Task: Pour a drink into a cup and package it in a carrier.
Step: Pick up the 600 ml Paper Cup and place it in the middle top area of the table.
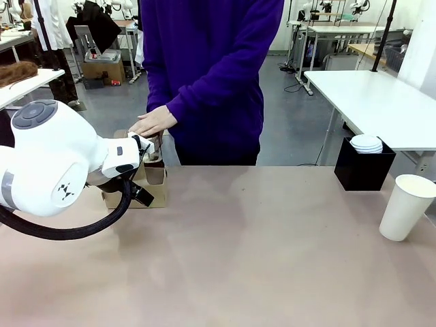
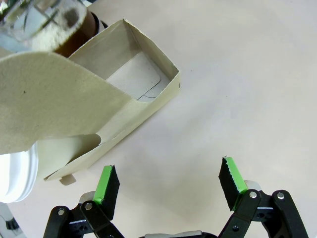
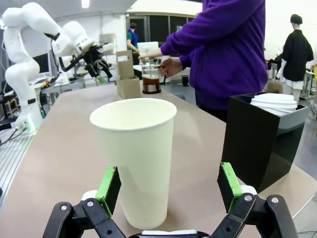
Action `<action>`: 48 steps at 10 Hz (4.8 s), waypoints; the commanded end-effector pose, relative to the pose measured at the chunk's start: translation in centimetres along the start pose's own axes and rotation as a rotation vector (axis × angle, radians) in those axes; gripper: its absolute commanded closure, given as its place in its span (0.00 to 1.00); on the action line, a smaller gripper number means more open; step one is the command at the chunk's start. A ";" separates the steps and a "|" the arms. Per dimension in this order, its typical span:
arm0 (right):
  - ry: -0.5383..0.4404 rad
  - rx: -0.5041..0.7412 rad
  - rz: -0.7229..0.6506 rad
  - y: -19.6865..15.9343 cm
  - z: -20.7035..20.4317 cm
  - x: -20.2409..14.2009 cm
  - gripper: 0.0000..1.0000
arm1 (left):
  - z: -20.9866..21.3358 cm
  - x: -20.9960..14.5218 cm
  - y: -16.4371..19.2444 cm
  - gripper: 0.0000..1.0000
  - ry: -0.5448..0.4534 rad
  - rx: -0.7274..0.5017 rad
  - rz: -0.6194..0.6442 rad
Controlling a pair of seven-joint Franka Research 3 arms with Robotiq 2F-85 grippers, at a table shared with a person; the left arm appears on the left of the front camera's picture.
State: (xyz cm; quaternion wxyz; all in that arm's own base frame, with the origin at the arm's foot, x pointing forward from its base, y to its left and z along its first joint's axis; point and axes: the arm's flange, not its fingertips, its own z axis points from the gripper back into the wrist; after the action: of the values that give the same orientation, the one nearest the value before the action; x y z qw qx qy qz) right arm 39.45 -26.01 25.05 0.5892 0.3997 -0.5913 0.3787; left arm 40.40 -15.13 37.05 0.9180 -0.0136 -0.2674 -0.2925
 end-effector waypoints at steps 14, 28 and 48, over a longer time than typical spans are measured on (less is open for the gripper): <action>0.065 0.110 -0.031 2.8 -5.3 -2.1 0.00 | 0.0 0.0 0.0 0.00 0.000 -0.001 0.000; 0.032 0.149 -0.054 3.5 -10.4 -2.7 0.00 | 0.0 0.0 0.0 0.00 0.000 -0.001 0.000; -0.032 -0.155 -0.138 2.8 -39.9 4.3 0.20 | 0.0 0.0 0.0 0.00 0.000 -0.001 0.000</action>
State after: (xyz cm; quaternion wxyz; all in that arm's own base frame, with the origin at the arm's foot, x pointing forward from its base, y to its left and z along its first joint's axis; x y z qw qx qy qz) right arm 51.22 10.83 31.24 0.6368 0.4186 -0.5817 0.2844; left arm 40.40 -15.13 37.04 0.9181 -0.0134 -0.2672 -0.2925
